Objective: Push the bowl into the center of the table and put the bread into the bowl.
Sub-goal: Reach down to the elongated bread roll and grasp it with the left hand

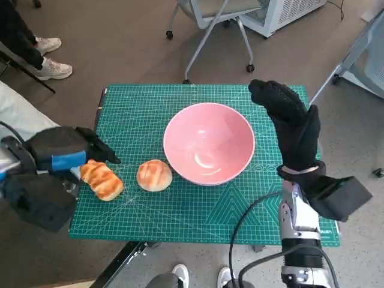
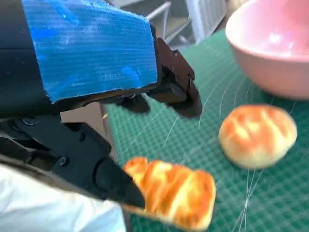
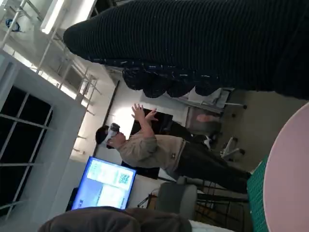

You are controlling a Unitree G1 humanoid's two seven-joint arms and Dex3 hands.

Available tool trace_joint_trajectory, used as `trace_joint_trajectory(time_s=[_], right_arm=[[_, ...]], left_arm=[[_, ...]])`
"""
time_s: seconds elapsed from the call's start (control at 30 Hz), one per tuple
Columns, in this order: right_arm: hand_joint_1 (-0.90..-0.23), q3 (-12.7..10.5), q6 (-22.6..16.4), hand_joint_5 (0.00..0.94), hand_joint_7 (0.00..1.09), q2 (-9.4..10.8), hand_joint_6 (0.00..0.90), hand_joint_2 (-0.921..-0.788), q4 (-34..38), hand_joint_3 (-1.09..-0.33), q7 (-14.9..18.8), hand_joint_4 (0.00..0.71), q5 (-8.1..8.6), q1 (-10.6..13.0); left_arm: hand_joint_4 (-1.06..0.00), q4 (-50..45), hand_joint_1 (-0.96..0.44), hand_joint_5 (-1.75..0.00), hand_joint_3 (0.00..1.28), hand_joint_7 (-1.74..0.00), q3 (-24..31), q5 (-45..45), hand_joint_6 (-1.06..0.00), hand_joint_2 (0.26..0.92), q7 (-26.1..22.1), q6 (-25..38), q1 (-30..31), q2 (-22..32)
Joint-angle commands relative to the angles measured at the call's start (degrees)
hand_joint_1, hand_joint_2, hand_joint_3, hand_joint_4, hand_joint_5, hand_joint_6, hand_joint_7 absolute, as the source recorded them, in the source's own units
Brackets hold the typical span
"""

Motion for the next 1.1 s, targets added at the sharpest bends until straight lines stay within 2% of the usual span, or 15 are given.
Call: trace_joint_trajectory(time_s=[0.03,0.73,1.1], right_arm=[[-0.733,-0.1,0.7,0.001,0.58,-0.1,0.031,-0.921,0.8,-0.832,0.5,0.187,0.39,0.7],[-0.730,-0.2,1.2,0.001,0.57,-0.4,0.032,-0.921,0.5,-0.832,0.9,0.188,0.42,0.9],[-0.734,-0.5,1.4,0.001,0.57,-1.0,0.035,-0.921,0.1,-0.829,1.0,0.189,0.53,1.4]], left_arm=[[-0.14,-0.5,-0.34,0.00,0.01,-0.01,0.5,1.0,-0.30,0.612,0.0,0.4,1.4,0.6],[-0.09,8.5,-0.29,0.00,0.01,0.00,-4.1,7.2,-0.27,0.627,3.2,-0.8,-1.2,-4.5],[-0.09,17.2,-0.25,0.00,0.01,0.00,-8.5,13.0,-0.25,0.634,6.4,0.5,-5.5,-8.6]])
